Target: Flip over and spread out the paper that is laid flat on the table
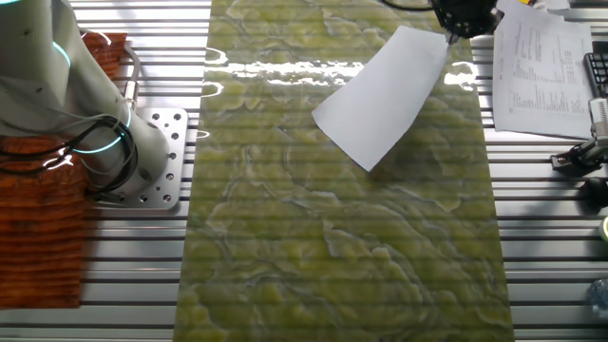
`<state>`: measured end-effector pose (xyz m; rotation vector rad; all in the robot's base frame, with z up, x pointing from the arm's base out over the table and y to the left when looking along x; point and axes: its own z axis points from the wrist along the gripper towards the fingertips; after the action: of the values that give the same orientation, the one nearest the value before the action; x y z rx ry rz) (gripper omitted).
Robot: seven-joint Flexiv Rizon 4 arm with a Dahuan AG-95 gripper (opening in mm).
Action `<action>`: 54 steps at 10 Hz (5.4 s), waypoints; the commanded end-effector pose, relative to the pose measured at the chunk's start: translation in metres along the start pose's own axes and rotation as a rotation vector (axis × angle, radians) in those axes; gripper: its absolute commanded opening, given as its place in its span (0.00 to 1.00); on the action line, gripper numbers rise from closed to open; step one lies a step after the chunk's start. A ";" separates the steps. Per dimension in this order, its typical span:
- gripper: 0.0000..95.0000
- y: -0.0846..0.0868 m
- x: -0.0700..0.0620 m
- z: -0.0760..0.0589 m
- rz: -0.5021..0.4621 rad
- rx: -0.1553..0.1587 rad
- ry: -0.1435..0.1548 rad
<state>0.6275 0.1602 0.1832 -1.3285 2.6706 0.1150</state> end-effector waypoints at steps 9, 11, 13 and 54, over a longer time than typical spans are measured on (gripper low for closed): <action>0.00 -0.027 0.022 -0.113 -0.046 0.012 0.138; 0.00 -0.025 0.025 -0.130 -0.046 0.011 0.137; 0.00 -0.018 0.023 -0.141 -0.031 0.015 0.132; 0.00 -0.040 -0.003 -0.184 0.186 0.071 0.163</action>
<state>0.6411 0.1124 0.3637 -1.1140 2.8976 -0.0687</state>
